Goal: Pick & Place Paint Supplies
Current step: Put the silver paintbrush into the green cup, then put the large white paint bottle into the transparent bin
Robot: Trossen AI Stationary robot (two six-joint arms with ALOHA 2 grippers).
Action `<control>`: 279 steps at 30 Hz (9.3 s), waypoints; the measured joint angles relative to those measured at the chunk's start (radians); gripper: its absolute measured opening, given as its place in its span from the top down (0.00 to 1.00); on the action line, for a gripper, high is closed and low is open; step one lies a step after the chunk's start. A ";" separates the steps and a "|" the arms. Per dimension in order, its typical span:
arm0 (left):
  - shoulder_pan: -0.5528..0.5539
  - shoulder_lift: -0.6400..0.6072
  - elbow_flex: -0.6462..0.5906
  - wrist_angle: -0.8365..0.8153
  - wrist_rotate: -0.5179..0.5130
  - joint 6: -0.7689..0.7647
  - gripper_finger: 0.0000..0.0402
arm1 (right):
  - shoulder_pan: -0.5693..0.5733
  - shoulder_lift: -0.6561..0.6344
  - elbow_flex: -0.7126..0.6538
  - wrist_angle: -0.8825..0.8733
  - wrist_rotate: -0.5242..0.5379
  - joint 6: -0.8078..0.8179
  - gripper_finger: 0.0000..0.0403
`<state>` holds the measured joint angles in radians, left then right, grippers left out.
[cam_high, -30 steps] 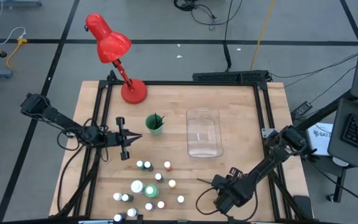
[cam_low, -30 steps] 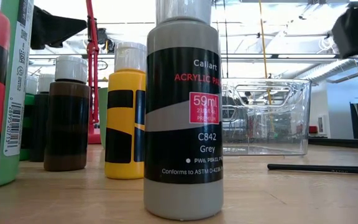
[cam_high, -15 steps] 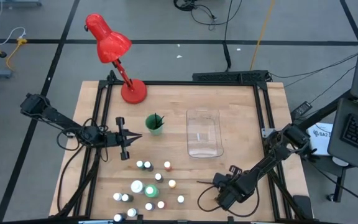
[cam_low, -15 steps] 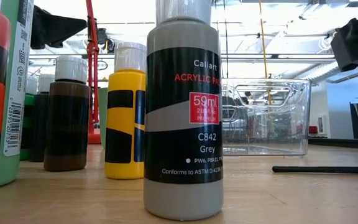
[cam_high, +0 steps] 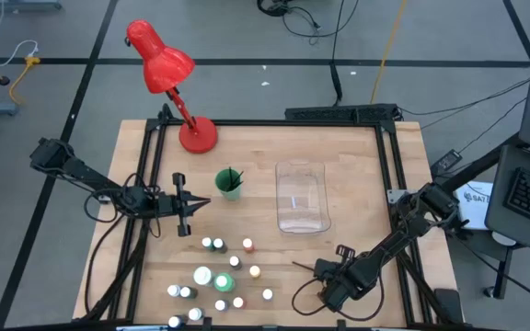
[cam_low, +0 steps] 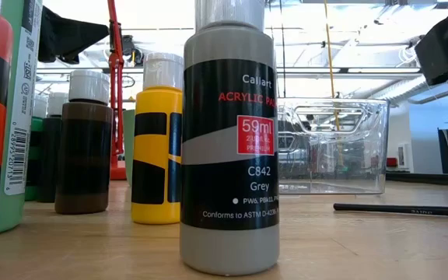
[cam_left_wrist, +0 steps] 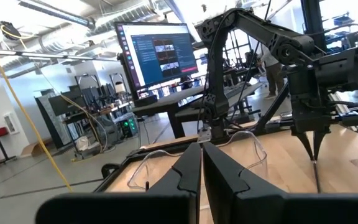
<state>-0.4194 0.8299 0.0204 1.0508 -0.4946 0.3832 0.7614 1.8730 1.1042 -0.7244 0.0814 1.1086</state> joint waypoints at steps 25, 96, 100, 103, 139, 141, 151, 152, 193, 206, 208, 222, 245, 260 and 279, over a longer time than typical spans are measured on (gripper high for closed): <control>0.000 0.000 0.000 -0.001 0.182 -0.071 0.95 | -0.144 -0.232 -0.003 0.680 0.541 -0.910 1.00; 0.032 0.131 0.189 -0.002 0.216 -0.024 0.99 | -0.581 -0.060 0.121 1.129 0.075 -1.363 0.99; 0.044 0.128 0.293 -0.137 0.152 0.008 0.99 | -0.529 -0.137 0.119 0.942 0.142 -1.341 0.97; 0.049 0.131 0.421 -0.407 0.119 -0.002 0.99 | -0.487 -0.231 0.074 0.824 0.206 -1.322 0.96; 0.549 0.461 0.691 -1.046 0.164 -0.475 0.98 | -0.177 -0.411 -0.709 1.720 0.337 -1.360 0.99; 0.549 0.460 0.691 -1.047 0.182 -0.493 0.98 | -0.177 -0.411 -0.709 1.715 0.337 -1.357 0.99; 0.514 0.441 0.691 -1.091 0.161 -0.424 0.77 | -0.195 -0.437 -0.709 1.768 0.337 -1.518 0.99; 0.514 0.433 0.691 -1.087 0.147 -0.414 0.74 | -0.199 -0.437 -0.709 1.768 0.337 -1.518 0.99; 0.313 -0.470 0.136 -0.914 0.216 -0.388 0.99 | -0.223 -0.437 -0.708 1.670 0.336 -1.417 0.99; 0.313 -0.471 0.062 -0.824 0.382 -0.372 1.00 | -0.278 -0.437 -0.708 1.669 0.336 -1.392 0.99; 0.312 -0.470 0.062 -0.788 0.505 -0.360 0.99 | -0.280 -0.437 -0.708 1.668 0.336 -1.383 0.99; -0.004 -0.317 0.425 -1.077 0.450 -0.423 1.00 | -0.272 -0.437 -0.708 1.654 0.334 -1.346 0.99; -0.421 0.462 1.209 -1.868 0.015 -0.814 0.92 | -0.173 -0.456 -0.708 1.684 0.336 -1.436 0.99; -0.420 0.644 1.314 -1.993 0.188 -0.943 0.50 | -0.174 -0.461 -0.708 1.695 0.336 -1.499 0.99; -0.421 0.726 1.311 -1.990 0.266 -0.942 0.39 | -0.184 -0.461 -0.708 1.699 0.336 -1.488 0.99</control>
<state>-0.8402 1.5557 1.3312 -0.9390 -0.2289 -0.5585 0.5770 1.4124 0.3962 0.9749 0.4177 -0.3794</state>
